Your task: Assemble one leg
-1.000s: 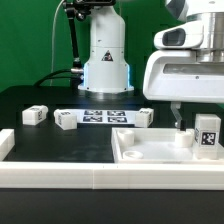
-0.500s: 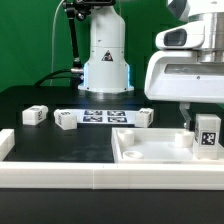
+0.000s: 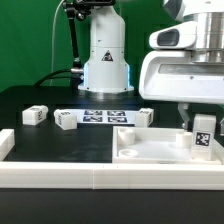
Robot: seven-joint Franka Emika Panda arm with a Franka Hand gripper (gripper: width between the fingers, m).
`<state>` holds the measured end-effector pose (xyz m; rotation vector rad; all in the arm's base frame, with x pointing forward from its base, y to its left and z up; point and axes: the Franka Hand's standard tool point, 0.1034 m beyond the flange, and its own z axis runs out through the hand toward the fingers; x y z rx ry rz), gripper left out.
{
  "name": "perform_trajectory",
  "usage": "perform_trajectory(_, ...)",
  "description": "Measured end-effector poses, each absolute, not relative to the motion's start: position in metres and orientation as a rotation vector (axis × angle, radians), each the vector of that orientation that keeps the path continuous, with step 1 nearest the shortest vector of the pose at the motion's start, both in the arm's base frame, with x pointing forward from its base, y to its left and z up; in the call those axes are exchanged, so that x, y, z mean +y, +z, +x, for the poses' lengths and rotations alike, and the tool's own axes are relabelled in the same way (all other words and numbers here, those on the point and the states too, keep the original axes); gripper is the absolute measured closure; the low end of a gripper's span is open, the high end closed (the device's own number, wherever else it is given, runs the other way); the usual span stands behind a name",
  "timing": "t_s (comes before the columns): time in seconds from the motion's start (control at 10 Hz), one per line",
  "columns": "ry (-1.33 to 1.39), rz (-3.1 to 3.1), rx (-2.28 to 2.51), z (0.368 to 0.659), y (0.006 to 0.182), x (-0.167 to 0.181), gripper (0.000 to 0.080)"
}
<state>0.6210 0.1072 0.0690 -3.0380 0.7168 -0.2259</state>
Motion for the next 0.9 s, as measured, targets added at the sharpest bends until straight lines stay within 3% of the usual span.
perform_trajectory(0.3,-0.308,-2.956,1.018,0.62,0.068,0.089,0.0505)
perform_trajectory(0.7,-0.328,-2.935,1.068,0.621,0.068,0.083,0.0505)
perform_trajectory(0.9,-0.329,-2.935,1.069,0.621,0.068,0.083,0.0257)
